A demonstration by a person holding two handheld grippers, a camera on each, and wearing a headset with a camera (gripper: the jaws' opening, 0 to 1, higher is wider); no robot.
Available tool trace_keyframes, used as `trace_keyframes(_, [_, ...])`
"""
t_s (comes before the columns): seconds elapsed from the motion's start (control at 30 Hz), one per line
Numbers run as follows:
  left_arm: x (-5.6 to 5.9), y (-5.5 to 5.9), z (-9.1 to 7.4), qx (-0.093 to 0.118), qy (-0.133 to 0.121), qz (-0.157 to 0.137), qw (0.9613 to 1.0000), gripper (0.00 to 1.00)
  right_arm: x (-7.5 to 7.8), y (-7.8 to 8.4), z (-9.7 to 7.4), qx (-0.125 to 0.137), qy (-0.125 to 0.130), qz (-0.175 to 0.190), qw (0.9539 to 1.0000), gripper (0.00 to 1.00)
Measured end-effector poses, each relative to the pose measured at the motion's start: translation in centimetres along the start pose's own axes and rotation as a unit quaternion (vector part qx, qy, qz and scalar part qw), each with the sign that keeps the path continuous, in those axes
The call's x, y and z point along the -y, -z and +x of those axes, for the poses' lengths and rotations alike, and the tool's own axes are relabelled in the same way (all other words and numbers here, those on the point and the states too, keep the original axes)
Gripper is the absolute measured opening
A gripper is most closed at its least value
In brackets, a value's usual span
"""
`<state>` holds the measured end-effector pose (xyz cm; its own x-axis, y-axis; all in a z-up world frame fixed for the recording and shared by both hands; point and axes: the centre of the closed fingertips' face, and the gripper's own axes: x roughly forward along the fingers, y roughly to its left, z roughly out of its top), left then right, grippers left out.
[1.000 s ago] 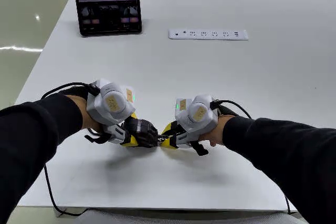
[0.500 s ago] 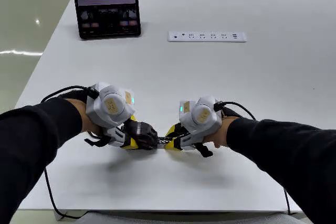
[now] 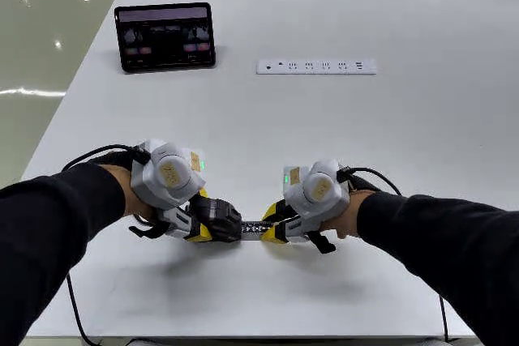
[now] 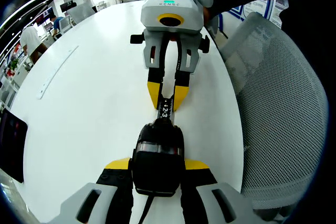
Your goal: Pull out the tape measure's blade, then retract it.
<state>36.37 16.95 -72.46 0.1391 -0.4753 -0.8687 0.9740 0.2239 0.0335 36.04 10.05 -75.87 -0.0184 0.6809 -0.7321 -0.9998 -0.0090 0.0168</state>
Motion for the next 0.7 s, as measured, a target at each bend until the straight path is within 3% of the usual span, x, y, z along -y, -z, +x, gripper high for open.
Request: trace_keyframes(0.7, [0.1, -0.1, 0.0, 0.015, -0.001, -0.006, 0.9999, 0.31, 0.0, 2.3, -1.9, -0.005, 0.011, 0.006, 0.9999, 0.10])
